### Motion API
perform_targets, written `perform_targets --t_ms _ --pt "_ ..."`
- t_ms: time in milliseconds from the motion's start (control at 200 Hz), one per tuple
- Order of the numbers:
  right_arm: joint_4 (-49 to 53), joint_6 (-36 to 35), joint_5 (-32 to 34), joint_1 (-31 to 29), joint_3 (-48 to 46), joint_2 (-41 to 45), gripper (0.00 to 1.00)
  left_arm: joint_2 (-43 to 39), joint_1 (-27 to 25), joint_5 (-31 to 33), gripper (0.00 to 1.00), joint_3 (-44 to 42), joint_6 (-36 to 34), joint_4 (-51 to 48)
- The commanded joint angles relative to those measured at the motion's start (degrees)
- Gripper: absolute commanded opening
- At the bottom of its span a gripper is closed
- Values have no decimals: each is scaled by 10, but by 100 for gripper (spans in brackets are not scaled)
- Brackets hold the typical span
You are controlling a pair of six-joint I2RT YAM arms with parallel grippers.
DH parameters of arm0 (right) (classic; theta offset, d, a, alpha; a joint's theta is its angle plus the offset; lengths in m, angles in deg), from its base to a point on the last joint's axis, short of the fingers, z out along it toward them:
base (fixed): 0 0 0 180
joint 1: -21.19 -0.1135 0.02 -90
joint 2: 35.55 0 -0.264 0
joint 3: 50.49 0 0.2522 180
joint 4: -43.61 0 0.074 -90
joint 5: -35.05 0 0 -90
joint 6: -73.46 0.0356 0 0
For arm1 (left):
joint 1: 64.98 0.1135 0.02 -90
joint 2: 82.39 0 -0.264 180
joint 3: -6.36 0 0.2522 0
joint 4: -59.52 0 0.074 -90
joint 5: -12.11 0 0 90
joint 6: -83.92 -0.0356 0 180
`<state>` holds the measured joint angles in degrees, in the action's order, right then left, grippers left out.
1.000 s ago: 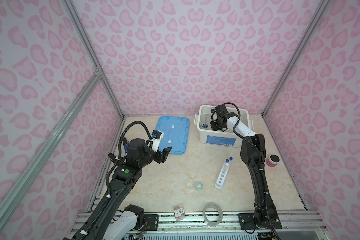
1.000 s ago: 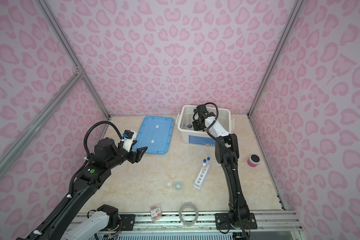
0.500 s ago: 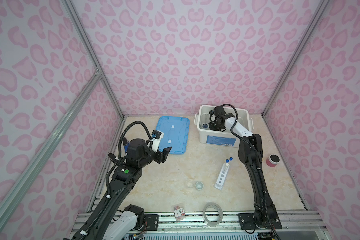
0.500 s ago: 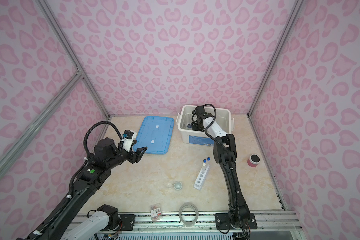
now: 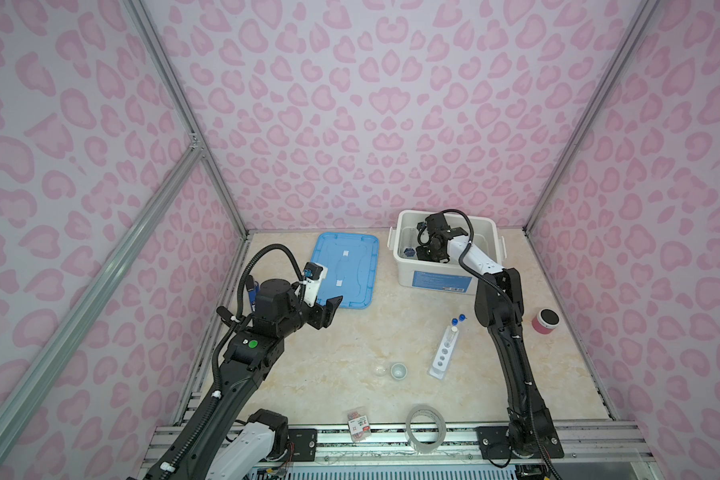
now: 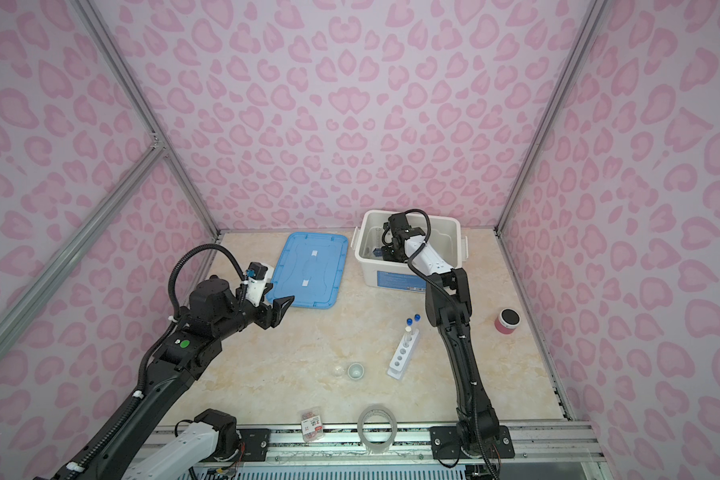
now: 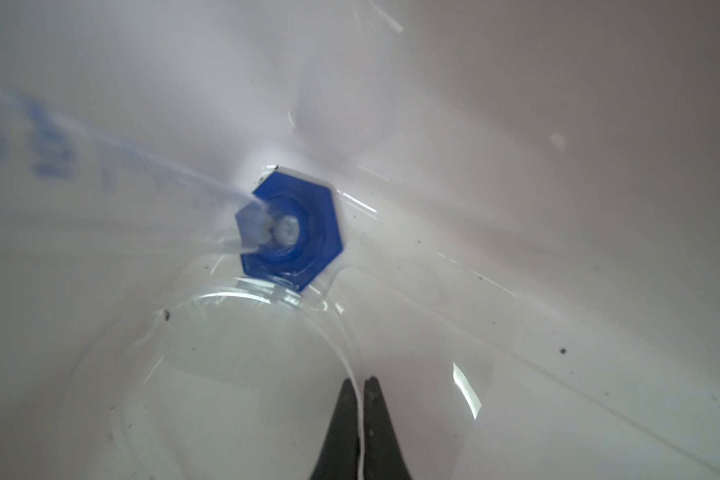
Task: Organize the chemistry lab equipment
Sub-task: 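Lower the clear glass dish into the bin and open right gripper, then raise right gripper out of the bin toward the small clear beaker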
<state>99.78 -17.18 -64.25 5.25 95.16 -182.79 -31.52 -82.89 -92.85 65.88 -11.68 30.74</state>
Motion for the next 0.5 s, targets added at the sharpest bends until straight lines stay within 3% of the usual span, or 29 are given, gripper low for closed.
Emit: perform_targets --t_ms 0,495 --pt "16 0 -3 -1 1 -11 7 -2 1 2 76 -1 -2 8" --pt "32 -12 3 -2 -2 27 28 -14 0 0 76 -3 -1 7"
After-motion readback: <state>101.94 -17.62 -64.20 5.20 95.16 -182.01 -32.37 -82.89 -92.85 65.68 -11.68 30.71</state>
